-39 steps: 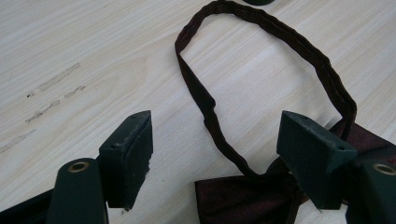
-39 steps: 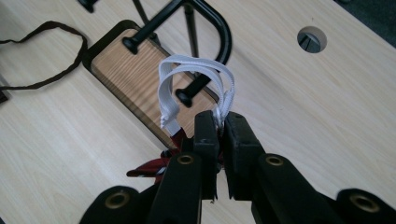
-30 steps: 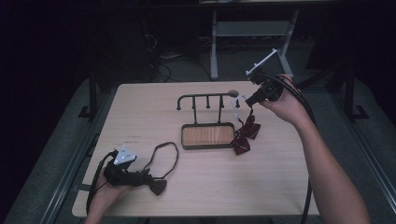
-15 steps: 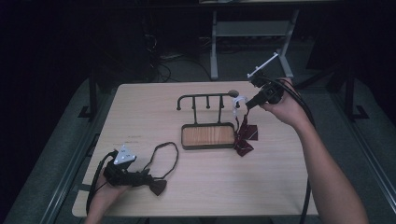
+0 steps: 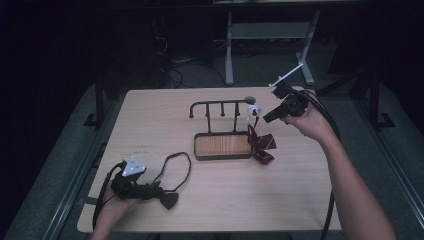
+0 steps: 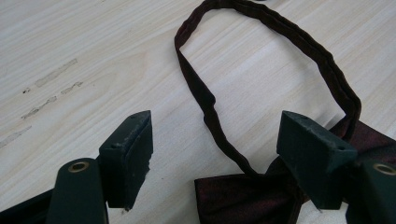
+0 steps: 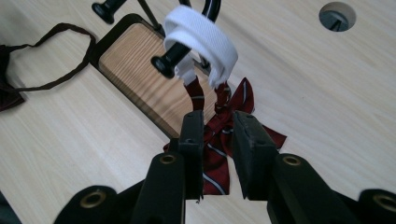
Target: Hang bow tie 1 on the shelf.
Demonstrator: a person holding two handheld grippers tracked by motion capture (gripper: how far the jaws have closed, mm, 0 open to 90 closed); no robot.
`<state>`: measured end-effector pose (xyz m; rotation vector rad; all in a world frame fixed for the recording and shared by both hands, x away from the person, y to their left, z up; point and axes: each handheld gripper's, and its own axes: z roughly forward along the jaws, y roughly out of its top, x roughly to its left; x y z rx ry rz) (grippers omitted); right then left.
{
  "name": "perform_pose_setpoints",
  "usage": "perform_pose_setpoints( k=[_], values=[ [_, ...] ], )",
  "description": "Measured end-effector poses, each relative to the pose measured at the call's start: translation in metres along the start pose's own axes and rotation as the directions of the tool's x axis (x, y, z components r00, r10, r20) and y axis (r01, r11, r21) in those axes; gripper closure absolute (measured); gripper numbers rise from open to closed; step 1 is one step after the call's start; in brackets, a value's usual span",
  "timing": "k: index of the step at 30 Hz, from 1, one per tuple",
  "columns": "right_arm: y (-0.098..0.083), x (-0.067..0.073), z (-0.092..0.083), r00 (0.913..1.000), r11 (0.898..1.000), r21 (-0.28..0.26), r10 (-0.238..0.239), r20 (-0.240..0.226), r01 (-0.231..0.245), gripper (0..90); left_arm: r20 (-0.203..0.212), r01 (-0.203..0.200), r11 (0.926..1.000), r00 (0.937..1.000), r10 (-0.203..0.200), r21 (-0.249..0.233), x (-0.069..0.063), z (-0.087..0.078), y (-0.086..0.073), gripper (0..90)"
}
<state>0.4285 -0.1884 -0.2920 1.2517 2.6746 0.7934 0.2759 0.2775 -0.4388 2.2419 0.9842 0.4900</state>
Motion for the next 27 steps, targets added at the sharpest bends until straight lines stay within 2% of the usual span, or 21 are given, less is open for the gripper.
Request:
perform_pose_setpoints(
  k=[12, 27],
  values=[
    [-0.023, -0.006, 0.009, 0.9995, 1.000, 0.002, 0.016, -0.028, -0.016, 68.0, 0.000, 0.002, 1.0000, 1.0000, -0.002, -0.001, -0.001, 0.001, 0.000, 27.4],
    [-0.039, -0.006, 0.015, 0.9986, 1.000, -0.003, 0.018, -0.050, -0.018, 62.3, -0.002, 0.003, 1.0000, 1.0000, -0.003, -0.002, 0.000, 0.000, 0.000, 27.4]
  ],
)
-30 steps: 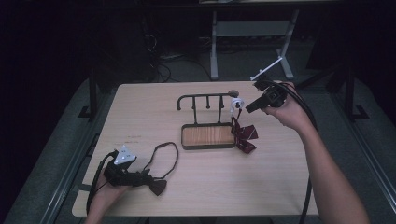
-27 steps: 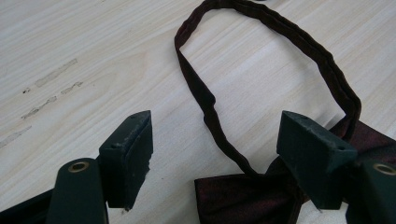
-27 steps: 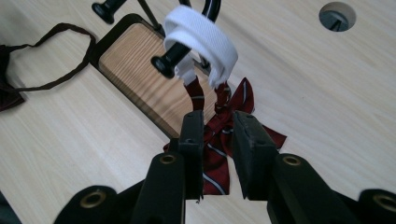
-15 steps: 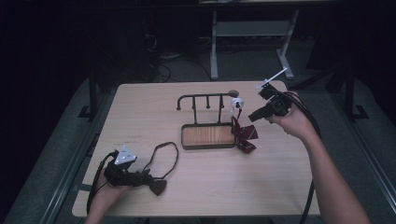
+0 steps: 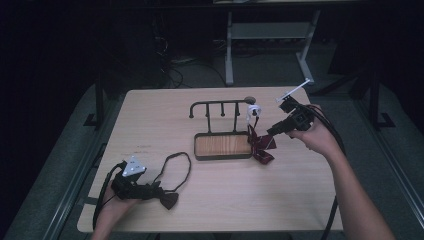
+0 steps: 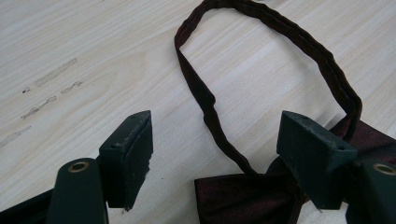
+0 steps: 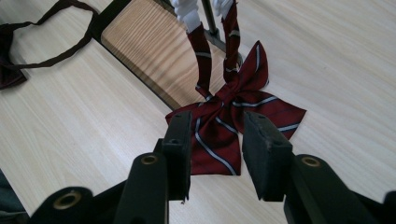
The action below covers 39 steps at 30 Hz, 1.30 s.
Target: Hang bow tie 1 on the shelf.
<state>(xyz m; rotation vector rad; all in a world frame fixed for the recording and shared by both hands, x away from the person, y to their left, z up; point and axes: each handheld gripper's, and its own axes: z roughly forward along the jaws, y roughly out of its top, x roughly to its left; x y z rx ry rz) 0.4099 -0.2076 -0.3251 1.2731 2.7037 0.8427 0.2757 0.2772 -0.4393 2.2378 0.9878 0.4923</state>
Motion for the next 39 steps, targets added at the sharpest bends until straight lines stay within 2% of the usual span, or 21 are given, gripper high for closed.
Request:
perform_pose_setpoints(
  k=[16, 39],
  values=[
    [-0.025, 0.000, 0.012, 0.9997, 1.000, 0.005, 0.011, -0.021, -0.011, 58.3, -0.002, -0.001, 1.0000, 1.0000, 0.001, -0.003, 0.000, 0.000, 0.000, 27.5],
    [-0.050, 0.000, 0.021, 0.9990, 1.000, 0.023, 0.022, -0.039, -0.021, 55.5, -0.005, 0.001, 1.0000, 1.0000, -0.001, -0.009, -0.001, 0.000, 0.000, 27.6]
  ],
)
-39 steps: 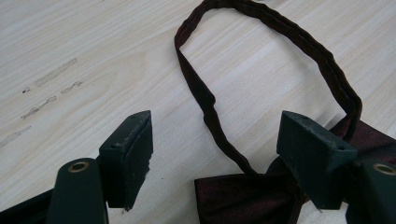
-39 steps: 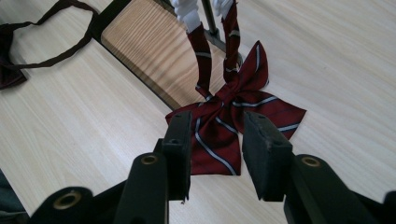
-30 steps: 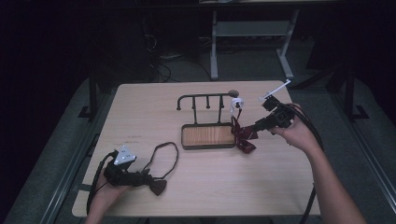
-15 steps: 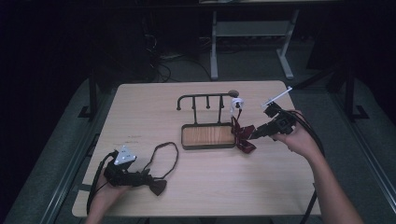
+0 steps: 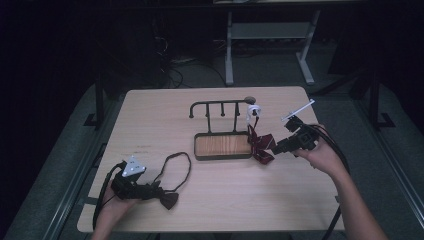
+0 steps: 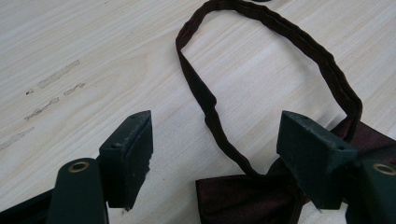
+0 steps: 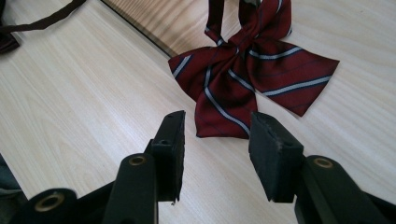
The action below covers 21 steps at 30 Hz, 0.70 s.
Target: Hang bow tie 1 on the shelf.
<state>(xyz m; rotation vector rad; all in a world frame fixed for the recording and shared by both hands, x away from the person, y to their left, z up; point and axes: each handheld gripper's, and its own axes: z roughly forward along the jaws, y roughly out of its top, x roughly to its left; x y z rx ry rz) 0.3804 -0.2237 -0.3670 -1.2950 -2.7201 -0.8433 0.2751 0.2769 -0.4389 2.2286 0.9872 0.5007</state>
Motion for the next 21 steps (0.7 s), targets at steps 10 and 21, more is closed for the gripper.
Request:
perform_pose_setpoints(
  k=[10, 21],
  values=[
    [-0.011, -0.001, 0.005, 0.9999, 1.000, -0.001, 0.009, -0.012, -0.009, 53.8, 0.002, 0.002, 1.0000, 1.0000, -0.002, 0.006, 0.000, 0.000, 0.000, 27.6],
    [-0.023, 0.004, 0.009, 0.9998, 1.000, 0.002, 0.001, -0.018, -0.001, 52.2, 0.001, 0.004, 1.0000, 1.0000, -0.004, 0.005, -0.001, 0.001, 0.000, 27.6]
  ],
)
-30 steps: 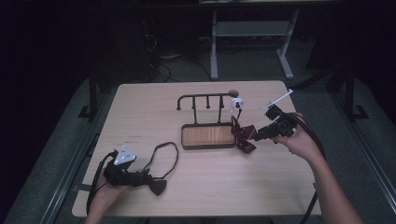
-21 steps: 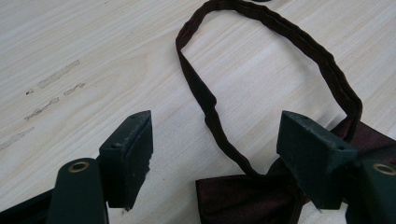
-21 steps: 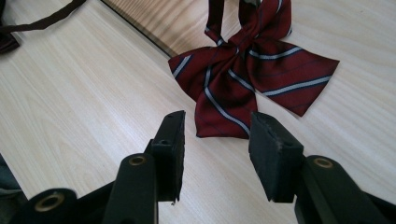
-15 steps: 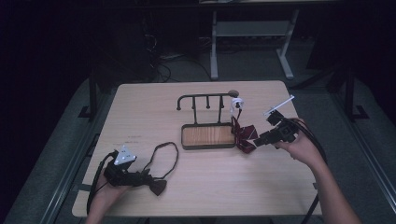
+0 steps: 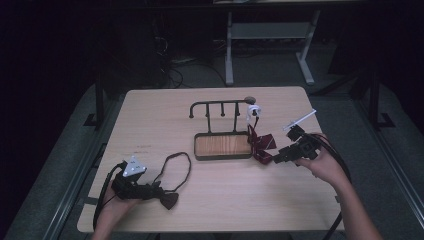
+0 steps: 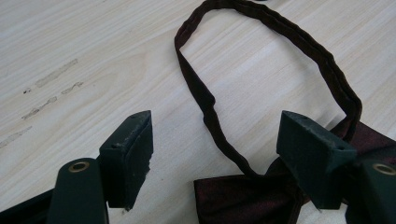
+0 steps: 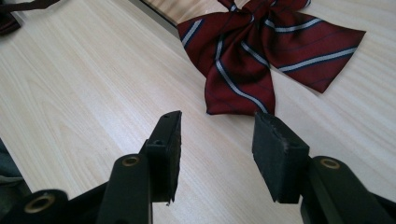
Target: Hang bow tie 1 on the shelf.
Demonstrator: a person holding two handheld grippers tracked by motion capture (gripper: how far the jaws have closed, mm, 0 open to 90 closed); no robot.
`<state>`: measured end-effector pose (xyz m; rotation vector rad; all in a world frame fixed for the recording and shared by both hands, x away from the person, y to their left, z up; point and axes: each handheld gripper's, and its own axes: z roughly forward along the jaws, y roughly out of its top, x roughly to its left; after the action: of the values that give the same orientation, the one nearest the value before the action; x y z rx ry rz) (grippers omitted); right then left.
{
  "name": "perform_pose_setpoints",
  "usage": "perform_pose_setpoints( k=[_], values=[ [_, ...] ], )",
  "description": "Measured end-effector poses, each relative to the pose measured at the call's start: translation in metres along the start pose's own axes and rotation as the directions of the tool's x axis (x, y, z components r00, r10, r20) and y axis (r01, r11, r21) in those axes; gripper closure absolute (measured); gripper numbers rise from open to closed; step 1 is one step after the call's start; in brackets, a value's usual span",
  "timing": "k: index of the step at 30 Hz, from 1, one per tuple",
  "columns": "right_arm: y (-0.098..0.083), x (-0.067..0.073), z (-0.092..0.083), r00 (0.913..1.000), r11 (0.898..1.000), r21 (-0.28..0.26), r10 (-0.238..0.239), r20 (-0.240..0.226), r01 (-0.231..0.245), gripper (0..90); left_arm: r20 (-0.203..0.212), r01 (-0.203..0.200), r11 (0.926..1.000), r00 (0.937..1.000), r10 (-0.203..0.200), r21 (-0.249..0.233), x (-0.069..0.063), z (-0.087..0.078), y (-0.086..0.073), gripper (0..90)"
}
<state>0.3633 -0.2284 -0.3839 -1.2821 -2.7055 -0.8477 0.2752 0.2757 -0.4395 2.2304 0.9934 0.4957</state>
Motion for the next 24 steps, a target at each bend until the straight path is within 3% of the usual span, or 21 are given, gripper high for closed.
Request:
perform_pose_setpoints(
  k=[24],
  values=[
    [-0.036, 0.004, 0.008, 0.9997, 0.999, -0.028, 0.022, -0.011, -0.022, 50.7, -0.010, -0.004, 1.0000, 0.9999, 0.004, -0.008, 0.000, 0.000, 0.001, 27.7]
  ],
)
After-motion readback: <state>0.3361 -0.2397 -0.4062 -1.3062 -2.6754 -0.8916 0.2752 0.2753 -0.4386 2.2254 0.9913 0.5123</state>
